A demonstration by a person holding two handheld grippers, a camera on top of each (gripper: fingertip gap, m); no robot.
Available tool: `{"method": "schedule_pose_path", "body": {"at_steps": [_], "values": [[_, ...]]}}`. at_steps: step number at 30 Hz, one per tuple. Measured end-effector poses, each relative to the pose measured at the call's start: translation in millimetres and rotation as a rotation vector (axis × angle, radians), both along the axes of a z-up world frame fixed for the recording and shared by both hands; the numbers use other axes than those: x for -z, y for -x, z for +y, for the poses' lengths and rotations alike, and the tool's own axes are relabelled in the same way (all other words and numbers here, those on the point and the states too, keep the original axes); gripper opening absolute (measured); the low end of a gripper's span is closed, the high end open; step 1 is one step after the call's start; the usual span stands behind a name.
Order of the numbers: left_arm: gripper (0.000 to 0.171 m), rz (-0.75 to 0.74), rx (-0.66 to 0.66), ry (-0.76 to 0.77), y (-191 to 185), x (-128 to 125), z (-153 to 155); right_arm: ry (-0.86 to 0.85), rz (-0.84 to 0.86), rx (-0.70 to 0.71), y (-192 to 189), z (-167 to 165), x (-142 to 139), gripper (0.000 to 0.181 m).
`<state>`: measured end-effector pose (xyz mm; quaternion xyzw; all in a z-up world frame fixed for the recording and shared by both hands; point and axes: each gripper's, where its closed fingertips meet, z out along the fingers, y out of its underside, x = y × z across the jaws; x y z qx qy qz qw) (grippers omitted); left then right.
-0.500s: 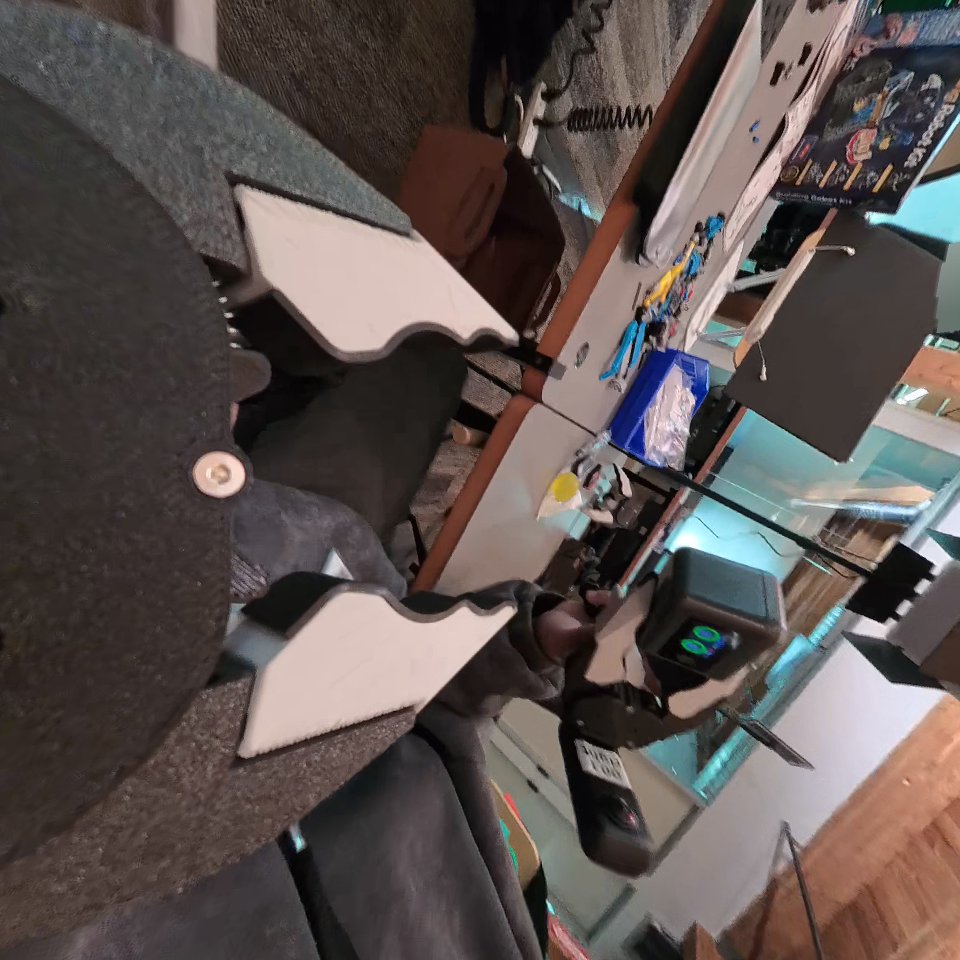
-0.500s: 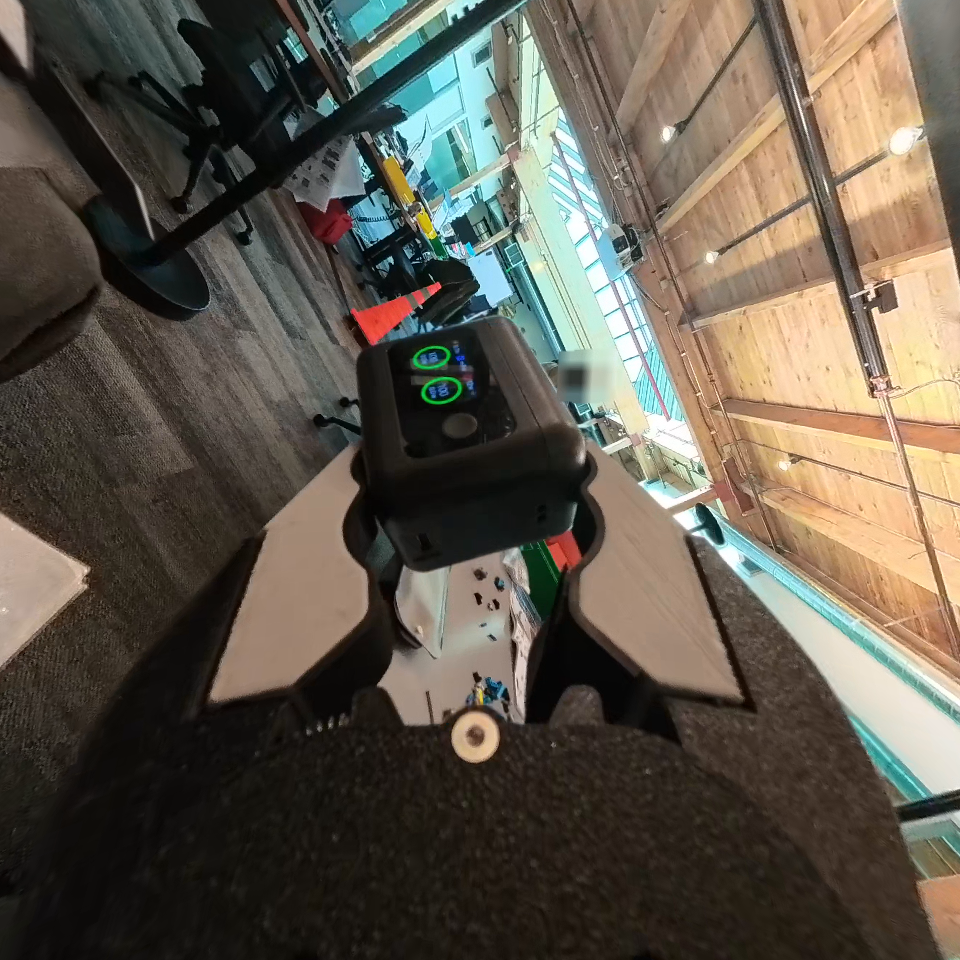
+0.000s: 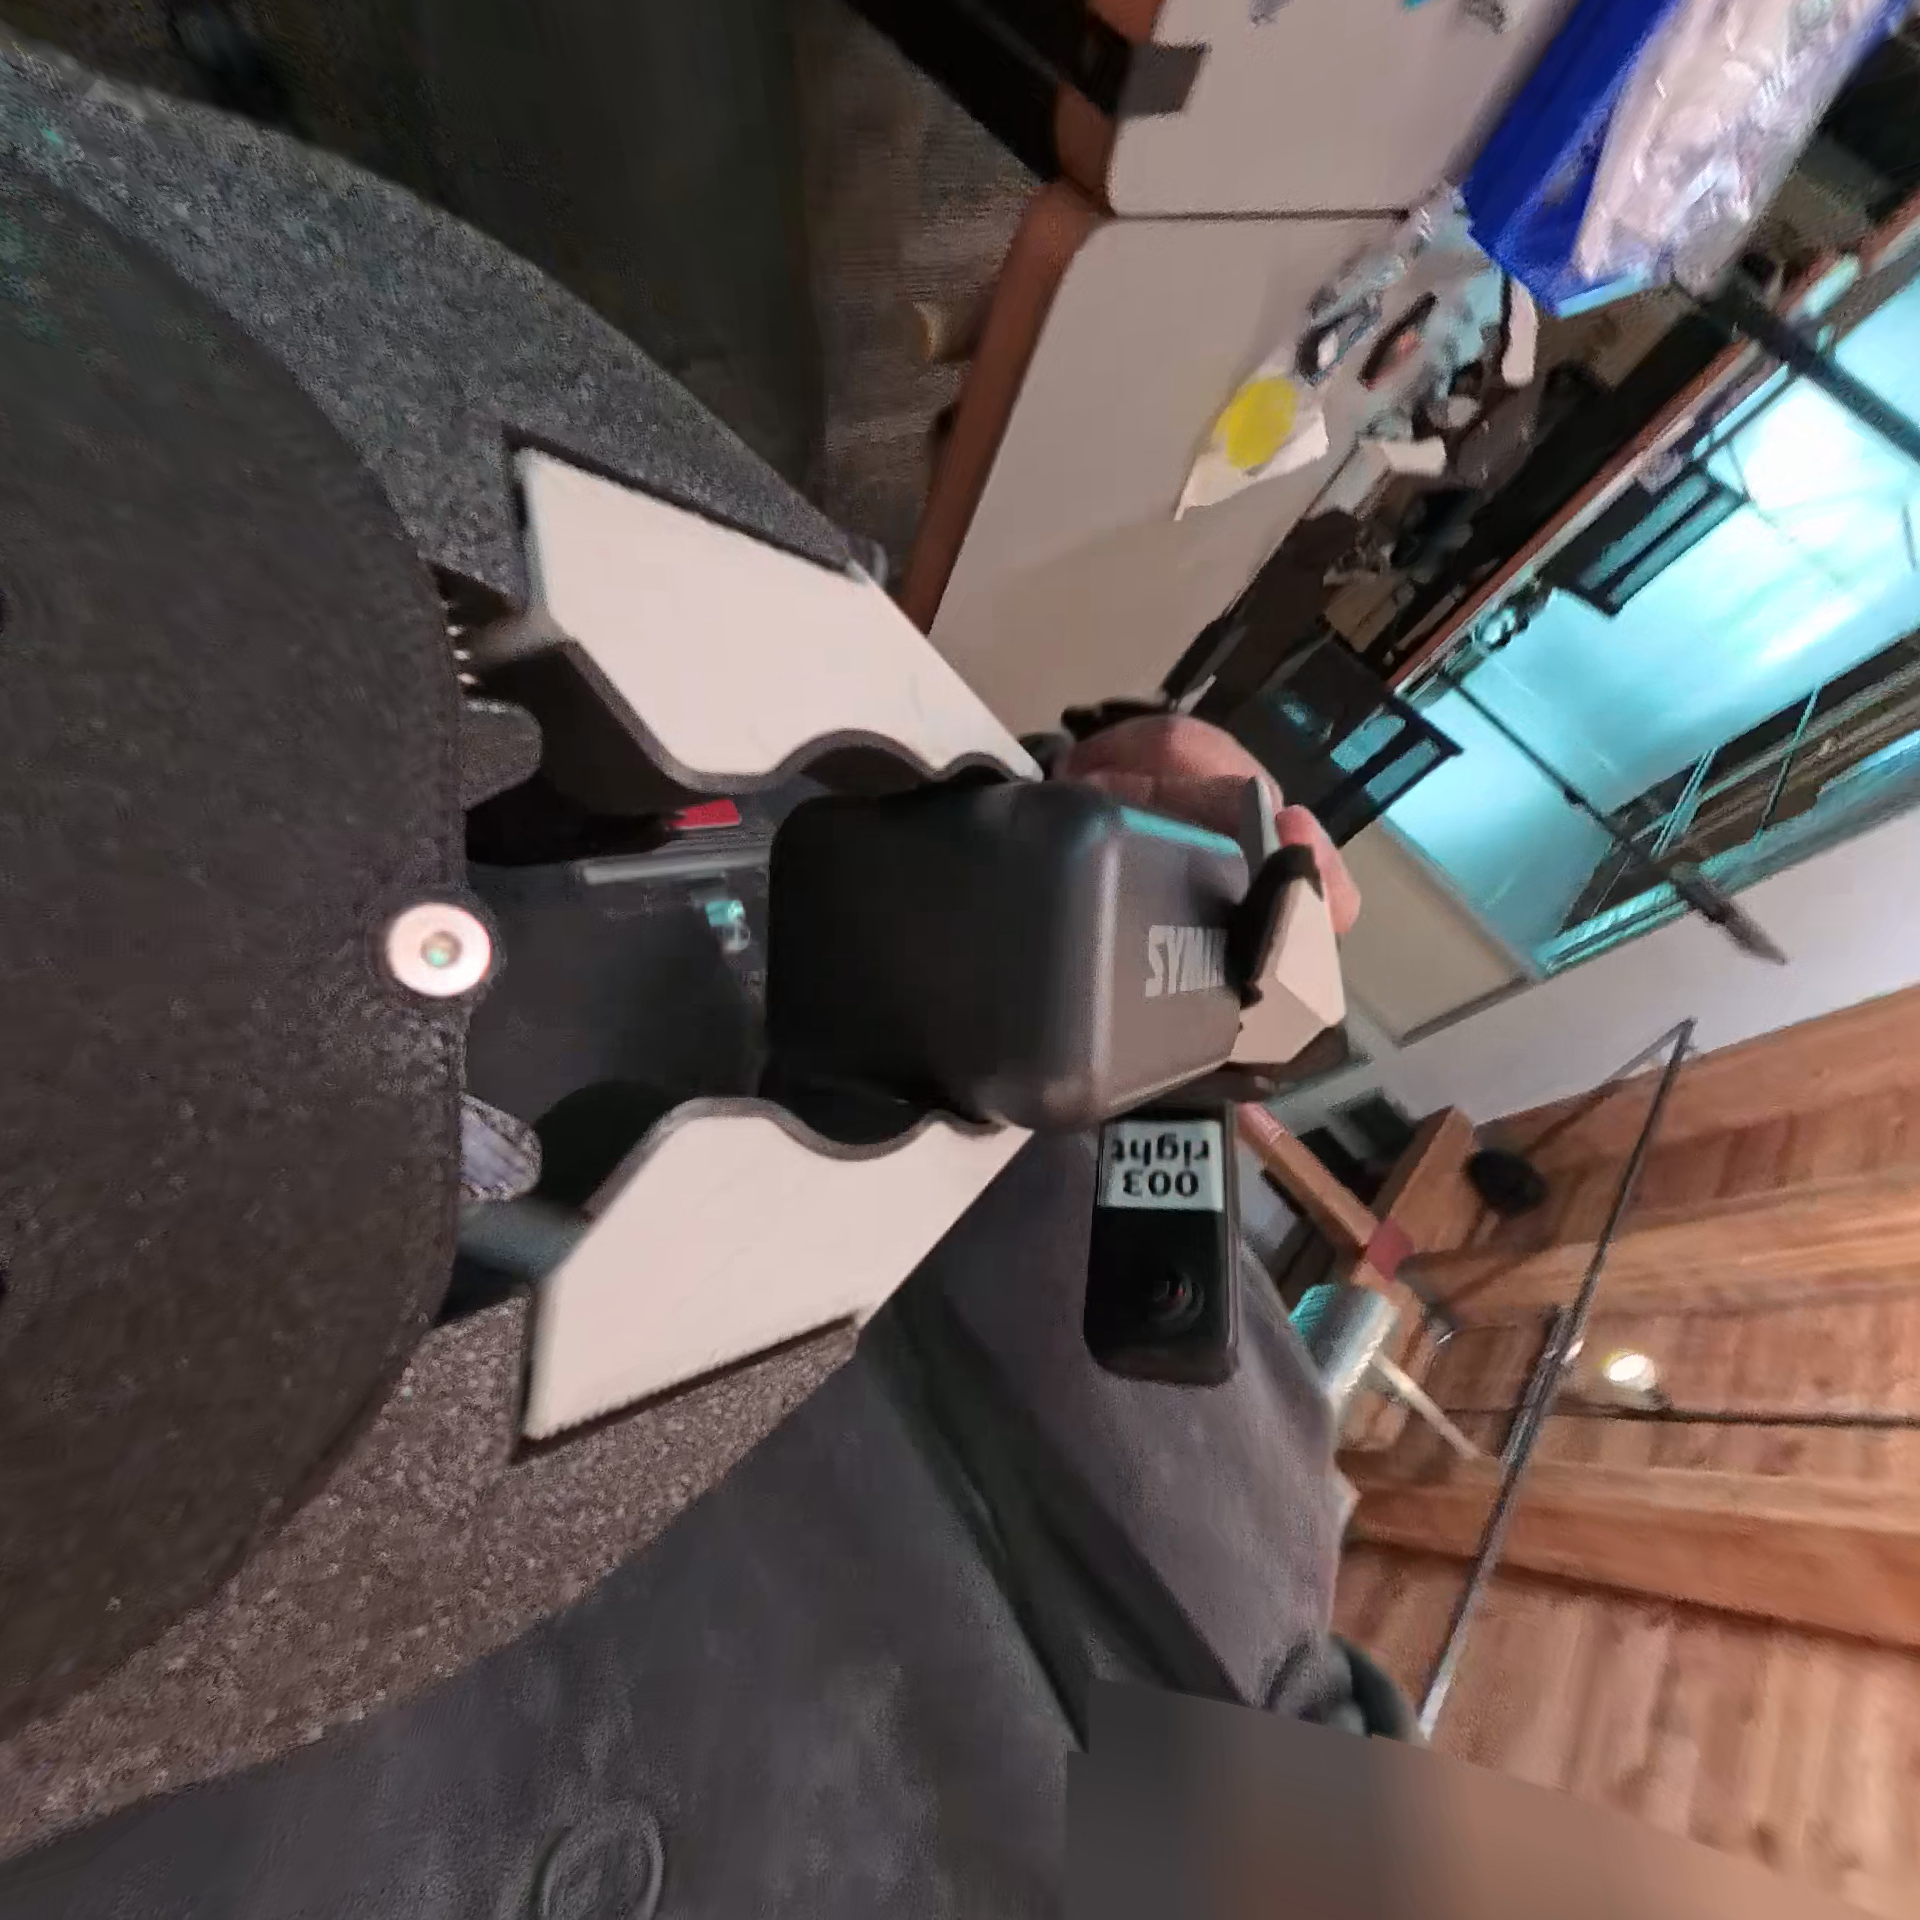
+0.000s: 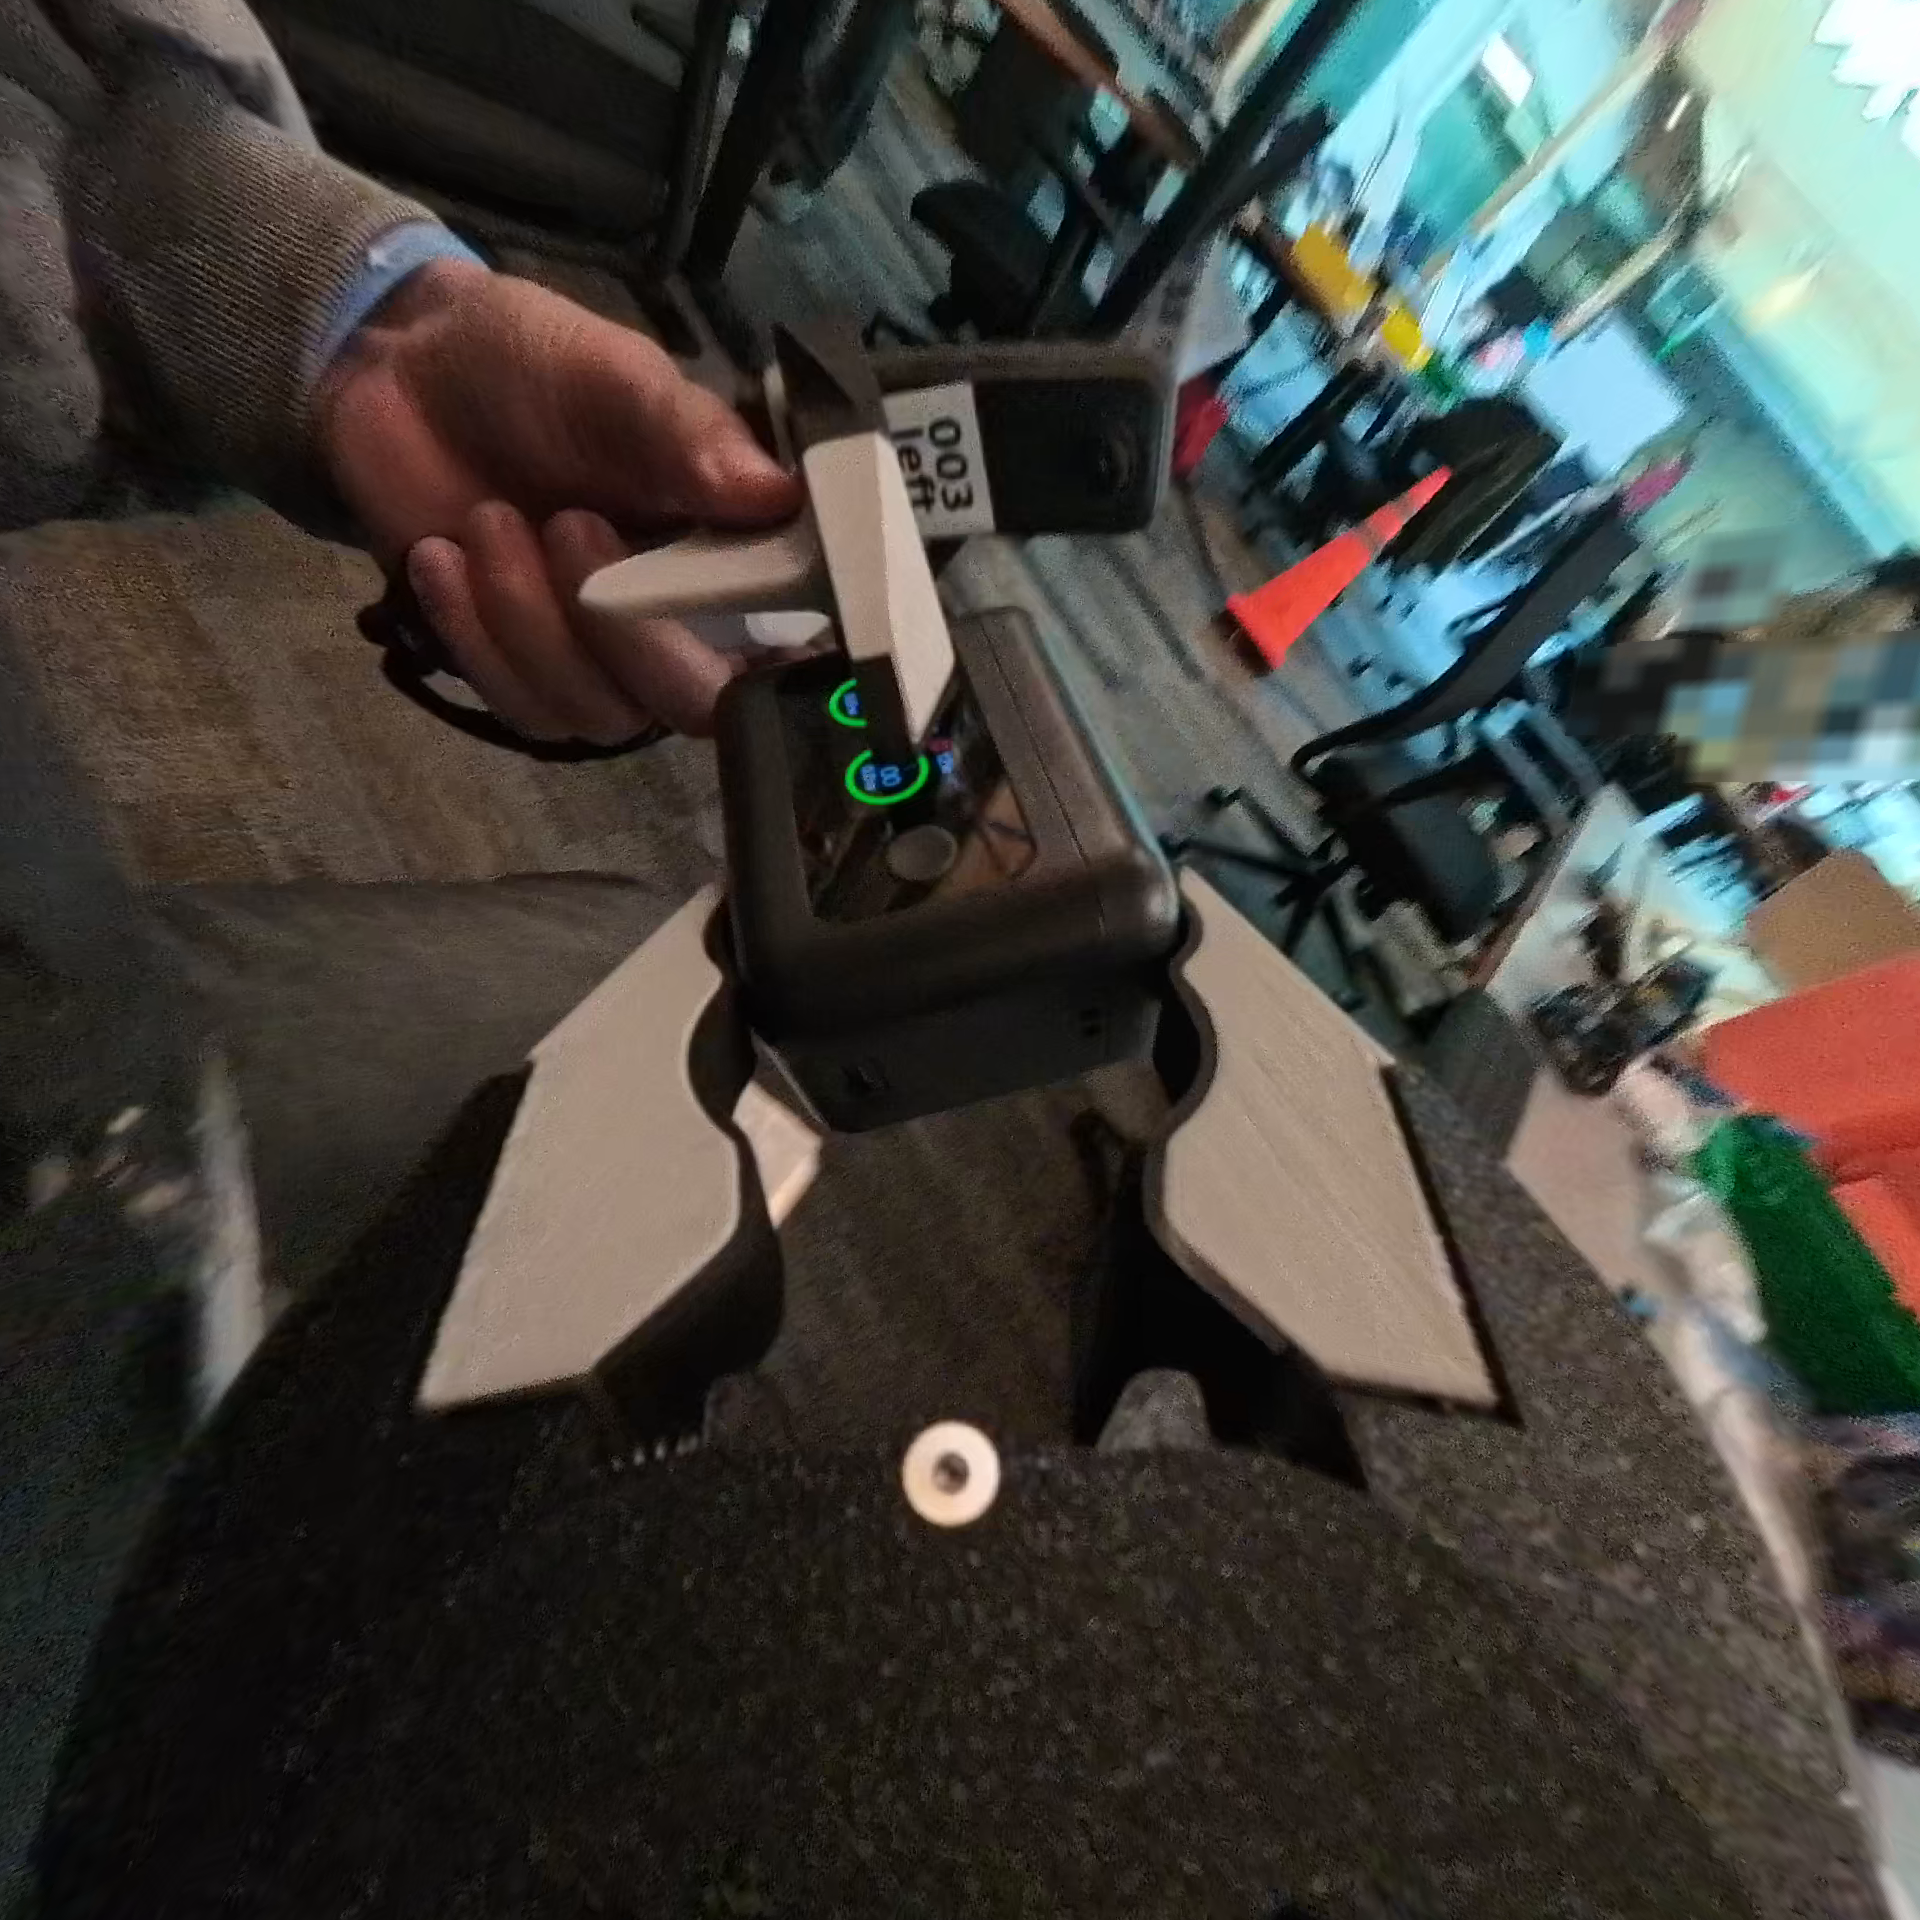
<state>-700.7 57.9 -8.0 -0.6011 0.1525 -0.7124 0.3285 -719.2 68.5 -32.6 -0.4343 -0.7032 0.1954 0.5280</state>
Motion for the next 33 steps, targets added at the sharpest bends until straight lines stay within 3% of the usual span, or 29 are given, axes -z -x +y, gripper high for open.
{"method": "schedule_pose_path", "body": {"at_steps": [2,4,6,8,11,15,19,21,24,26,29,33], "values": [[0.055,-0.016,0.004,0.118,-9,19,2,0.24,-0.127,0.031,-20,-5,23,0.079],[0.055,-0.152,0.006,0.254,-12,33,3,0.52,-0.192,0.051,-44,-10,31,0.081],[0.055,-0.257,-0.057,0.38,-5,49,9,0.774,-0.19,0.13,-63,5,25,0.086],[0.054,-0.295,-0.188,0.451,16,58,14,1.037,-0.119,0.131,-66,20,-2,0.08],[0.055,-0.377,-0.437,0.463,78,33,10,1.249,-0.031,0.107,-37,54,-54,0.069],[0.055,-0.429,-0.761,0.323,193,-49,-35,1.053,-0.134,0.015,50,71,-123,0.066],[0.055,-0.335,-1.04,0.21,316,-140,-116,0.985,-0.095,-0.115,195,57,-208,0.061],[0.055,-0.209,-1.208,0.159,370,-185,-168,1.042,-0.083,-0.237,273,24,-251,0.062],[0.055,-0.076,-1.481,0.104,434,-249,-258,1.145,-0.184,-0.492,369,-56,-295,0.063],[0.055,-0.026,-1.664,0.074,462,-283,-321,1.187,-0.304,-0.678,407,-112,-311,0.068],[0.055,-0.014,-1.92,0.008,480,-323,-413,1.145,-0.356,-0.858,452,-168,-323,0.064],[0.055,-0.089,-2.254,-0.041,480,-347,-516,1.018,-0.325,-0.995,517,-224,-331,0.061]]}}
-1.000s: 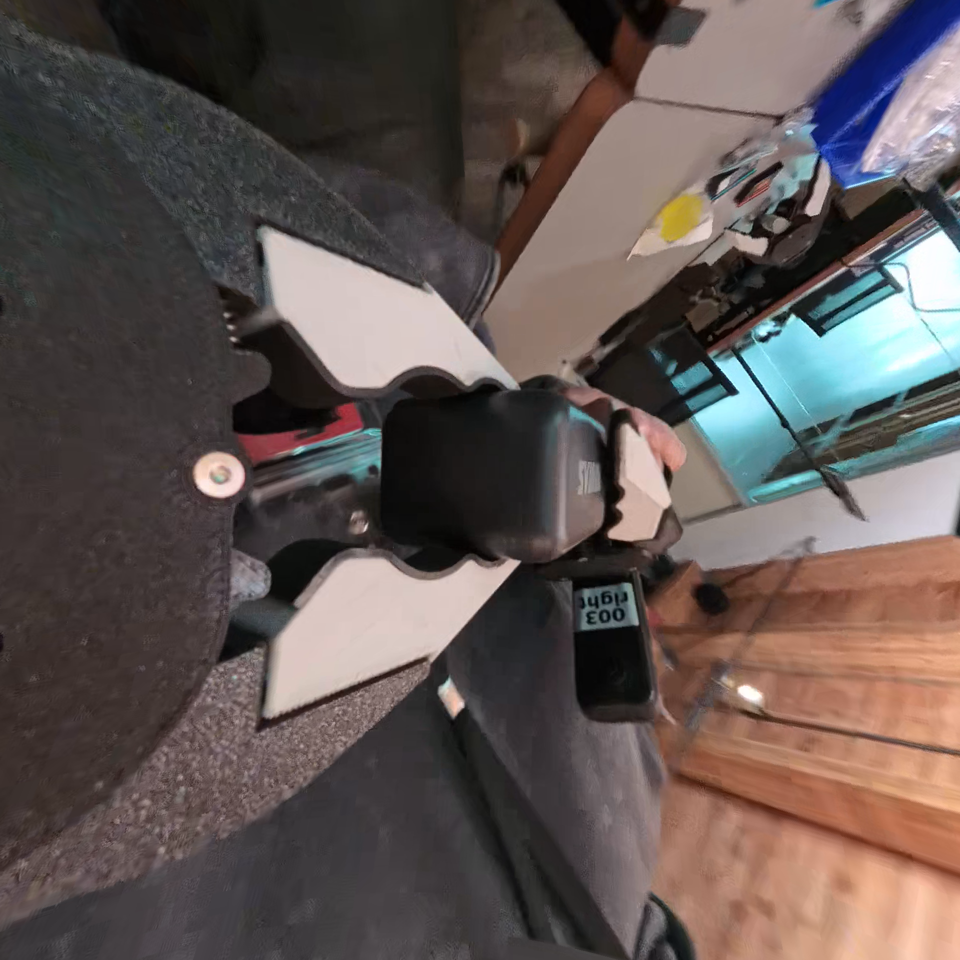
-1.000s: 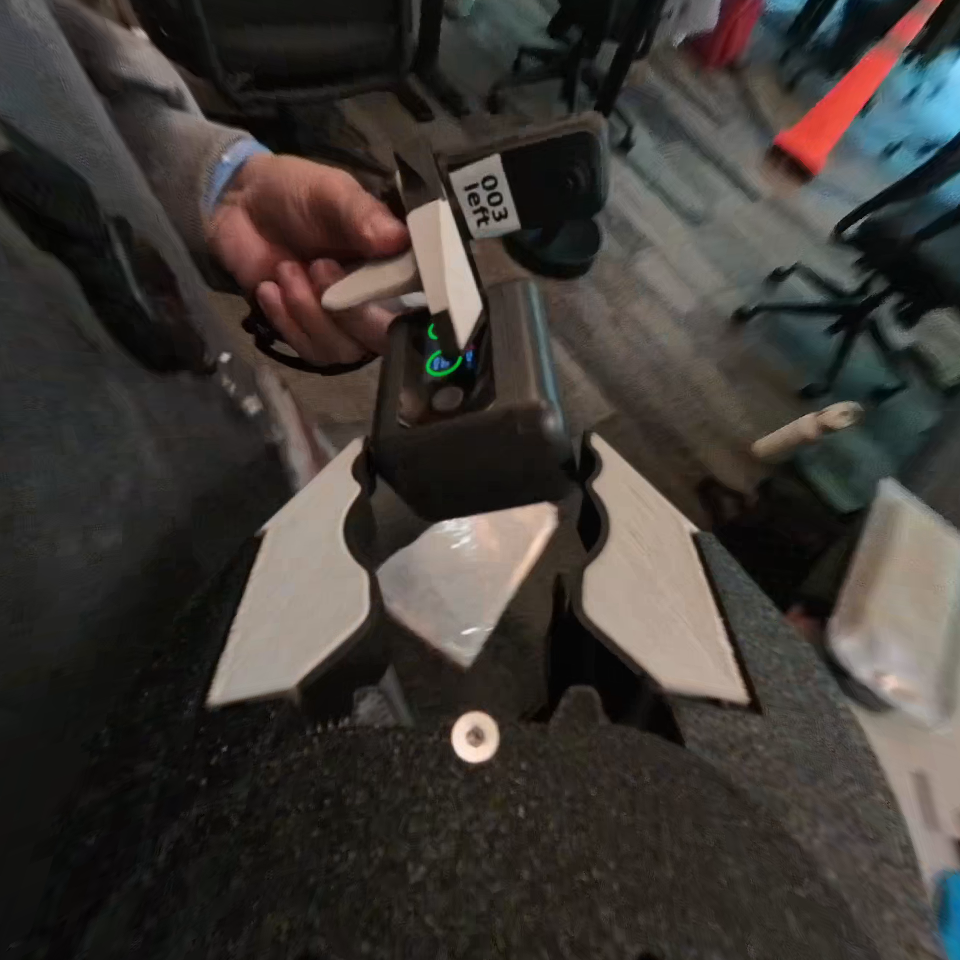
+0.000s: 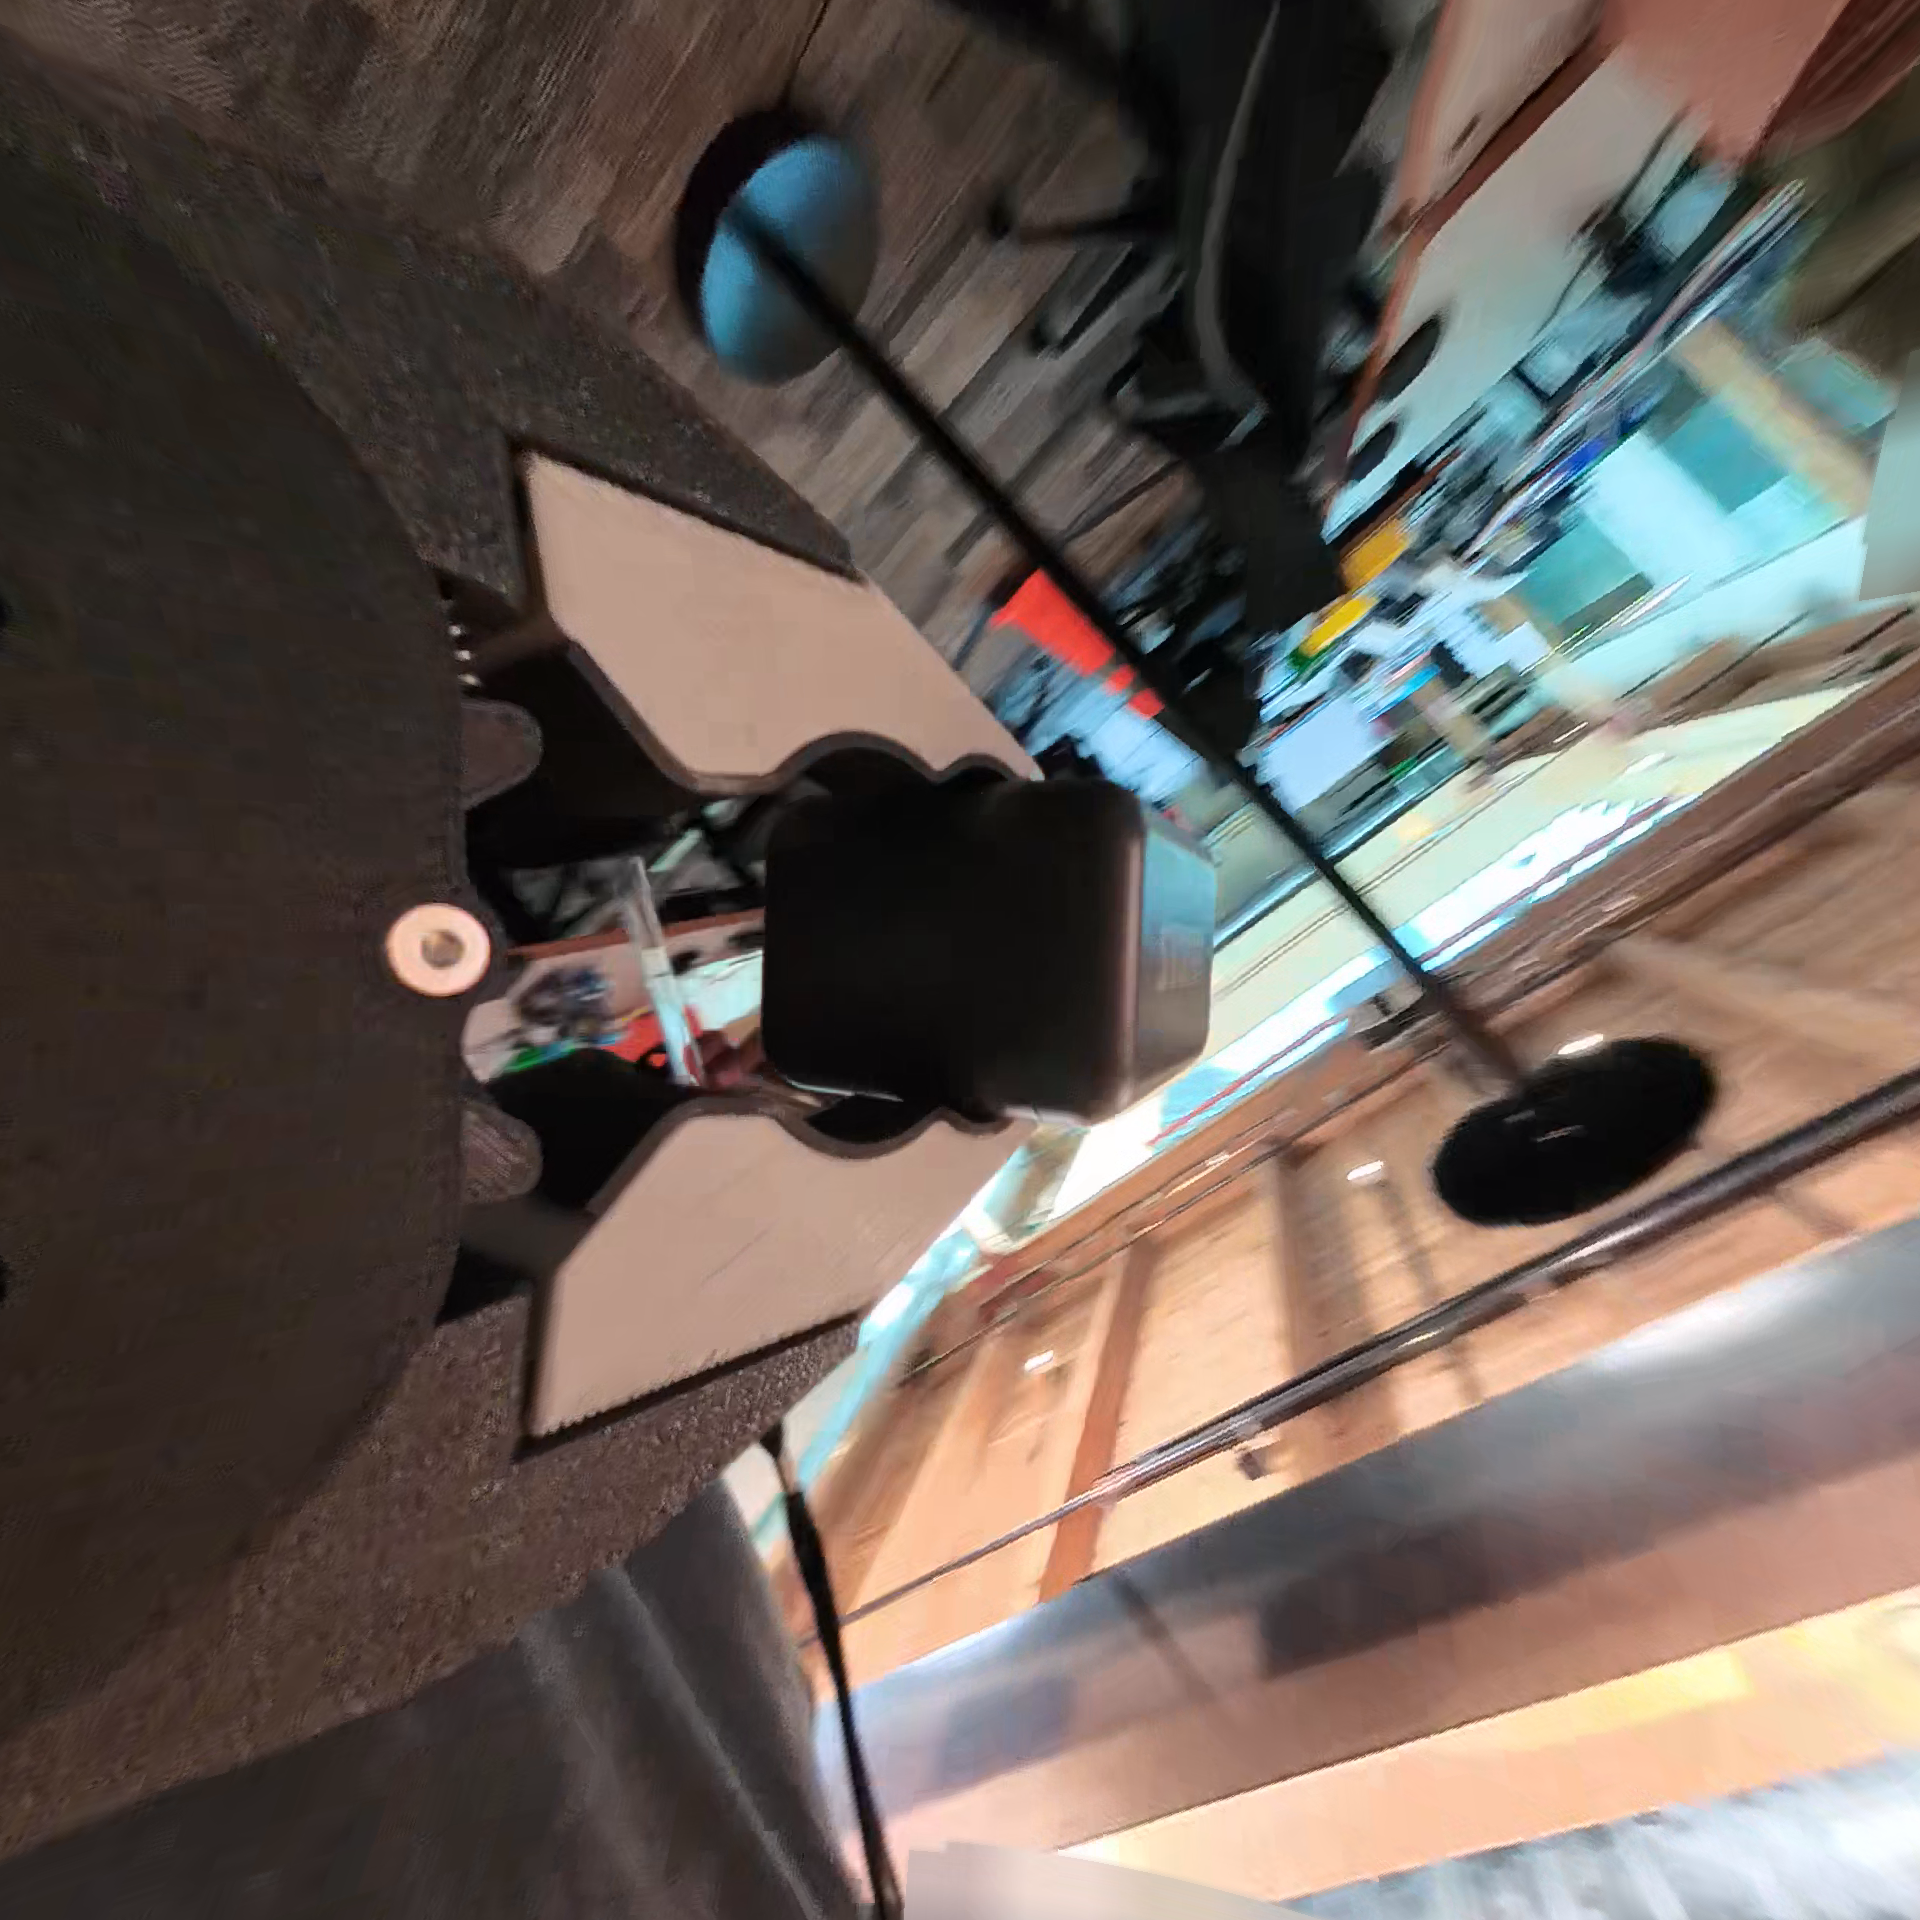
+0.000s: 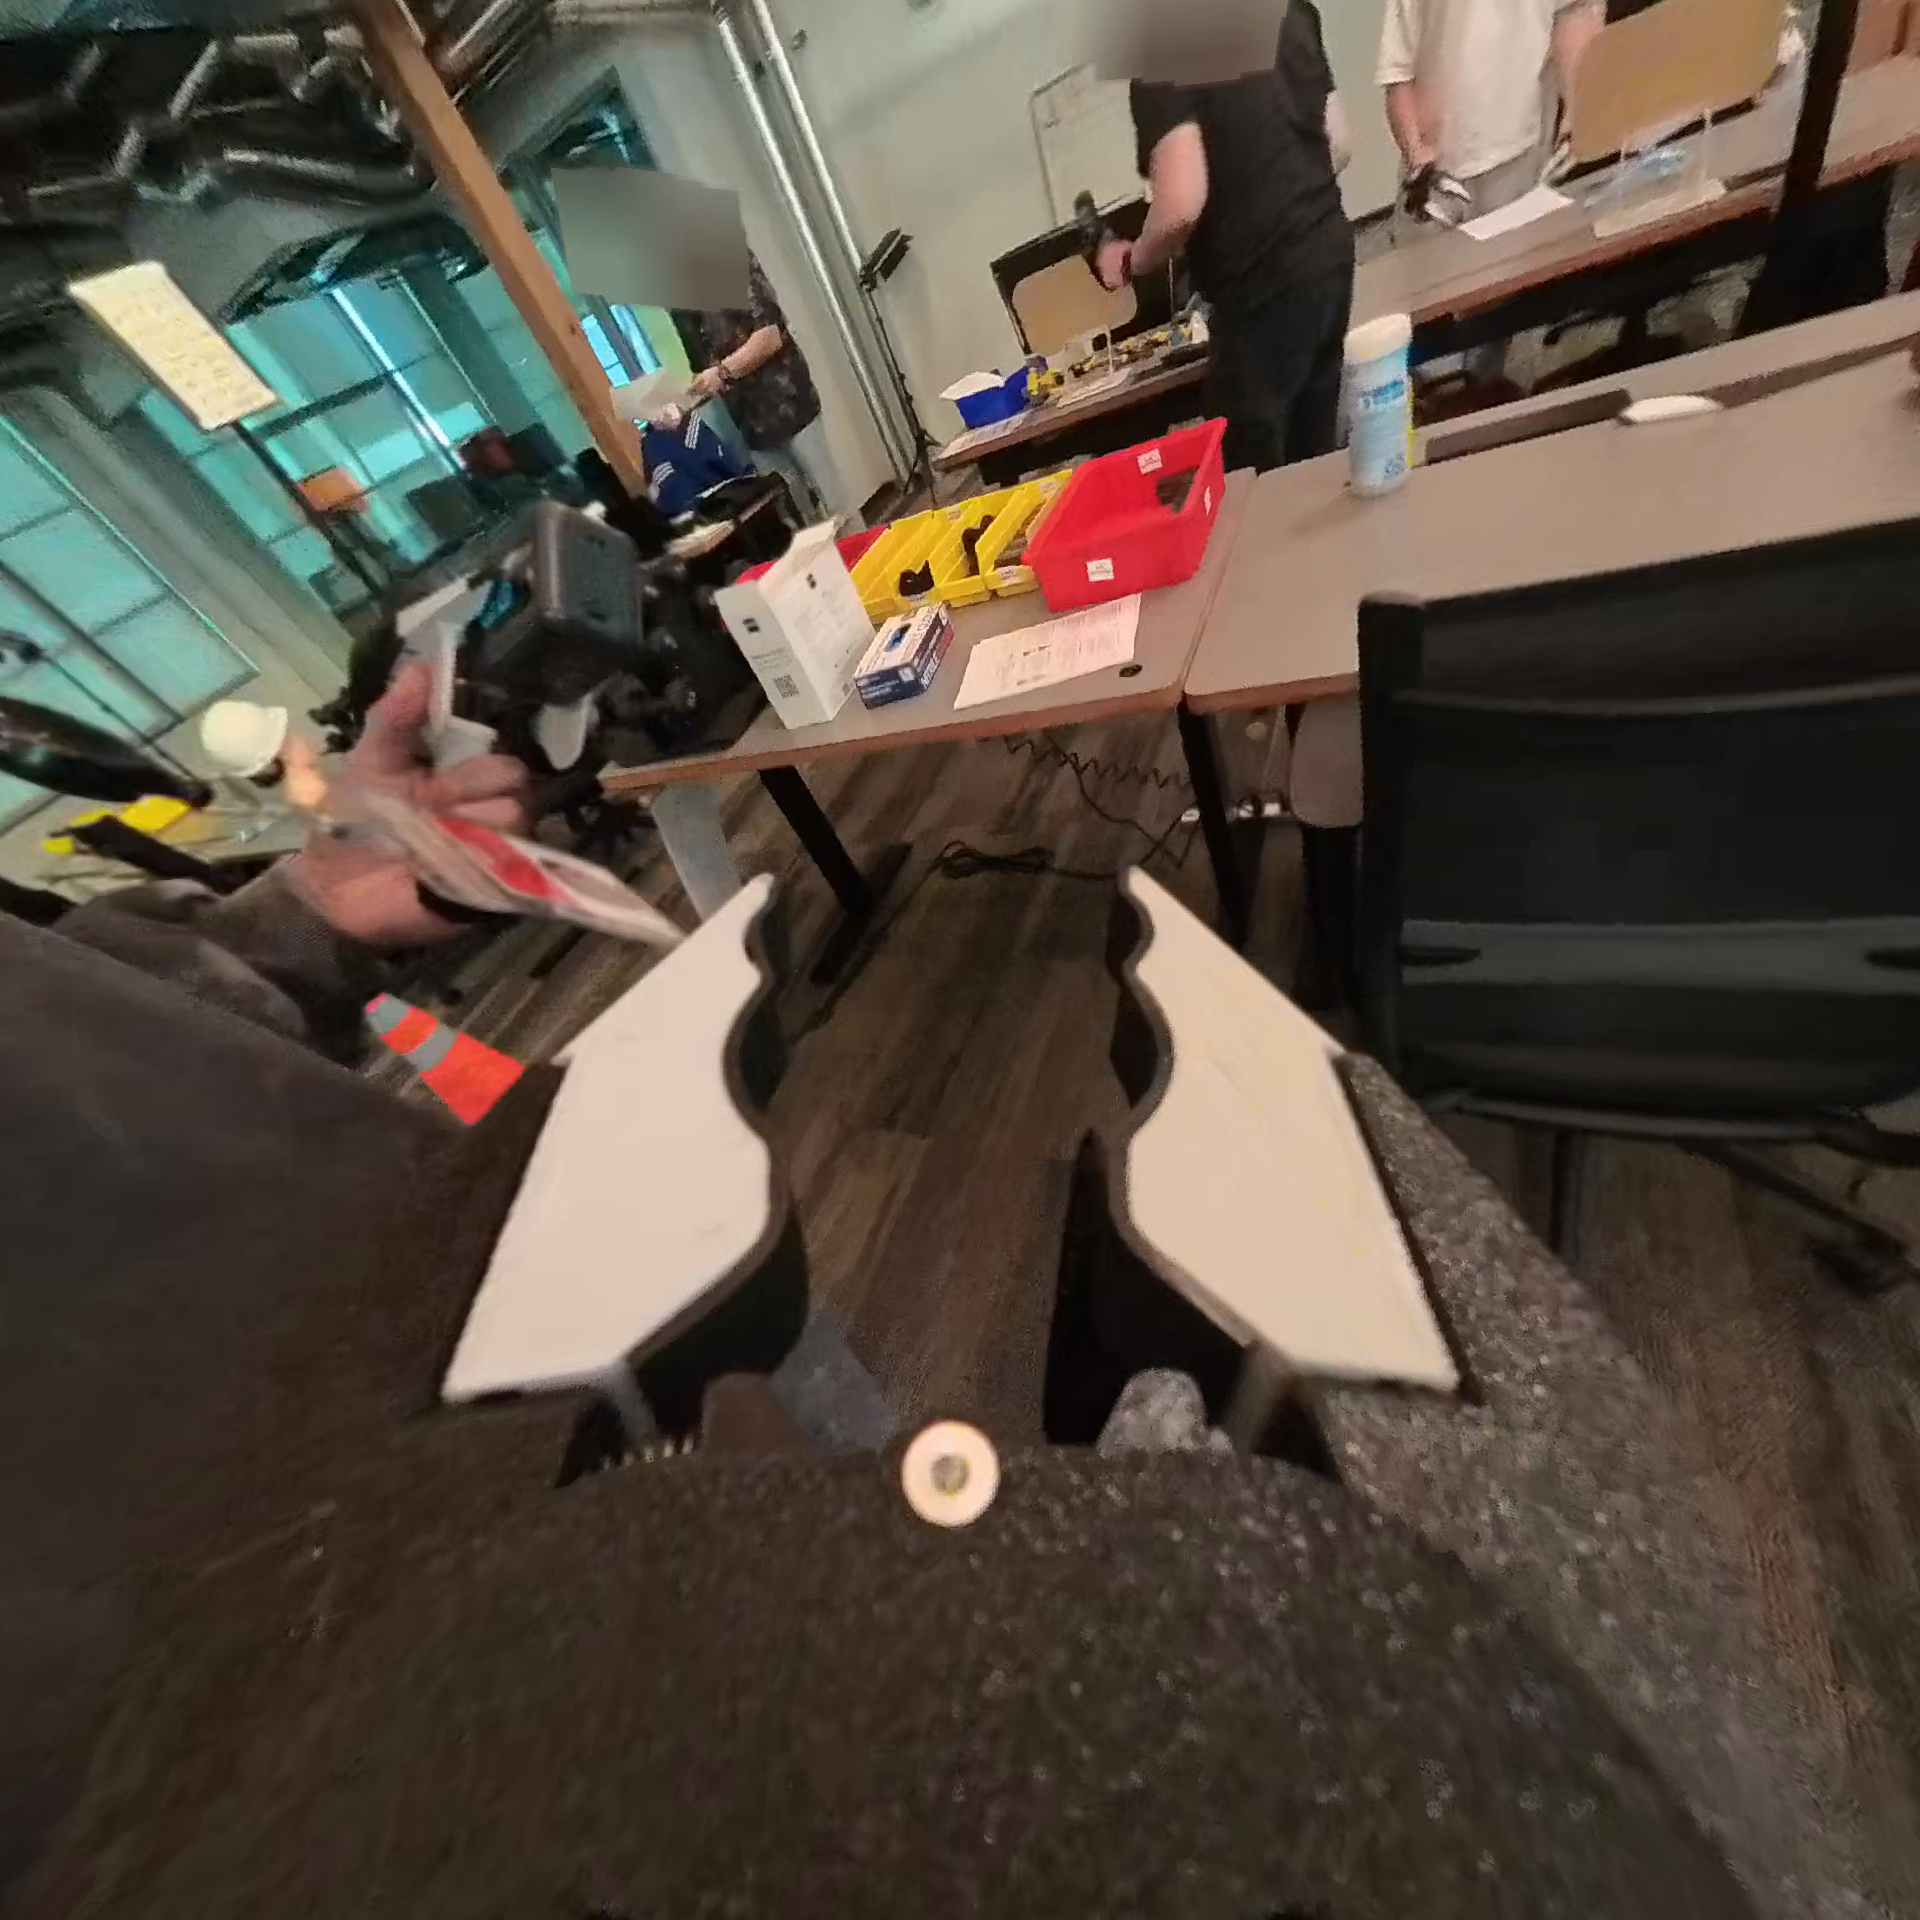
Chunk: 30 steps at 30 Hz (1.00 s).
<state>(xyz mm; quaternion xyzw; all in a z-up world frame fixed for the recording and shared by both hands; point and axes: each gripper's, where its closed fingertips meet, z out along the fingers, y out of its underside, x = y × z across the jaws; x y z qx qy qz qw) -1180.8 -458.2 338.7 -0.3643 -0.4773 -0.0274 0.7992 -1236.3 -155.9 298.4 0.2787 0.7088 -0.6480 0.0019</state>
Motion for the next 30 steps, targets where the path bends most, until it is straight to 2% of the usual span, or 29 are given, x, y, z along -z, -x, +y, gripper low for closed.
{"method": "schedule_pose_path", "body": {"at_steps": [3,7,10,12,16,20,24,27,30], "values": [[0.055,0.005,-0.205,-0.097,-13,-9,-57,0.057,0.034,-0.123,40,-52,-17,0.062],[0.055,0.04,-0.476,-0.15,-44,-13,-108,0.001,0.072,-0.381,73,-125,-18,0.065],[0.054,0.083,-0.656,-0.219,-80,-13,-133,-0.061,0.114,-0.582,84,-179,-16,0.063],[0.054,0.057,-0.765,-0.217,-106,-5,-147,-0.112,0.131,-0.701,86,-218,-8,0.063],[0.055,0.026,-1.01,-0.202,-180,12,-180,-0.147,0.137,-0.919,67,-314,9,0.062],[0.054,0.052,-1.24,-0.249,-270,34,-223,-0.156,0.143,-1.118,7,-432,21,0.064],[0.054,0.04,-1.408,-0.217,-352,57,-279,-0.111,0.105,-1.301,-93,-558,28,0.064],[0.054,0.043,-1.49,-0.161,-410,58,-329,-0.081,0.104,-1.407,-179,-649,26,0.063],[0.055,0.043,-1.564,-0.132,-469,43,-376,-0.045,0.045,-1.533,-271,-733,4,0.065]]}}
